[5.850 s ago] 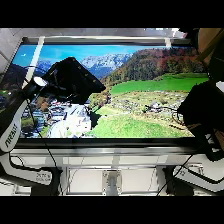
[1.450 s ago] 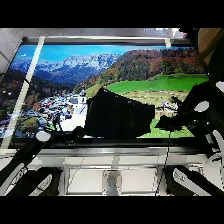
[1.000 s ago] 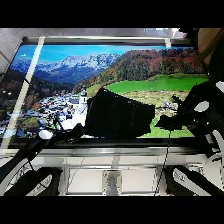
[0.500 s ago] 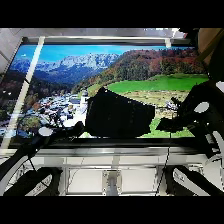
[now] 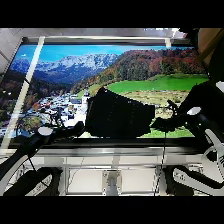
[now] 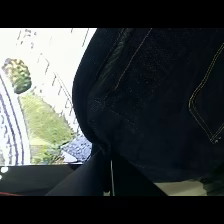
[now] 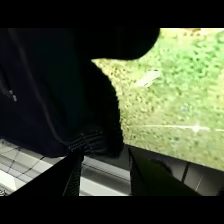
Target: Fold the clothes and pants, and hang the long-sleeved shirts on hangers.
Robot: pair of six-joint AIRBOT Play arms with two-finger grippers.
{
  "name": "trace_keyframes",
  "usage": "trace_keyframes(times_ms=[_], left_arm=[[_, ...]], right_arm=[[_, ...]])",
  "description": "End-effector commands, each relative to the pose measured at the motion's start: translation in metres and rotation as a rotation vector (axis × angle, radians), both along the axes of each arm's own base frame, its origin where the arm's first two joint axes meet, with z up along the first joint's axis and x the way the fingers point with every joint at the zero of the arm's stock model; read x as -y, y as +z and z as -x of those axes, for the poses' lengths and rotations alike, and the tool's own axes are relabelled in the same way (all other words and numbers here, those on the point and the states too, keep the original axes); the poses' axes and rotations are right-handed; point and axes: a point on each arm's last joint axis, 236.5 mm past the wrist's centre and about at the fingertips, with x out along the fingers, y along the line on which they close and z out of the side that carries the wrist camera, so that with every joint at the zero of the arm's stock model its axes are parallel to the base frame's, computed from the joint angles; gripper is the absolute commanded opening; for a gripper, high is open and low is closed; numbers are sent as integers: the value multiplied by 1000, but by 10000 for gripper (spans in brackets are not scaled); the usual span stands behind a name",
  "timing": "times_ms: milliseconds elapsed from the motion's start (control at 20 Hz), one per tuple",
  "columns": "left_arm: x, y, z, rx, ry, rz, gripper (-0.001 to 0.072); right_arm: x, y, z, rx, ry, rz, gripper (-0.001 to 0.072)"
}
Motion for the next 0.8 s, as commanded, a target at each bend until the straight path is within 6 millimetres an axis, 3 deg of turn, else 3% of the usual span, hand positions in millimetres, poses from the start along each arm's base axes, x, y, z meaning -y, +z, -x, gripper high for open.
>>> trace_keyframes(times_ms=[0,450,500,550,650,750], left_arm=[[0,0,0,1,-1,0,20],[0,0,0,1,-1,0,21],[0,0,0,1,-1,0,20],[0,1,0,1,-1,1,20],[-2,8,-5,27,8,7,20],[-3,37,-12,101,-17,22,19]], right_arm=[[-6,-6,-2,10,19,-30,335],[-35,-5,9,19,150,-37,297],[-37,-3,13,6,159,-49,99],[-39,-1,19,-14,170,-65,21],[-44,12,35,-57,227,-100,17],[-47,36,46,-63,292,-131,16]])
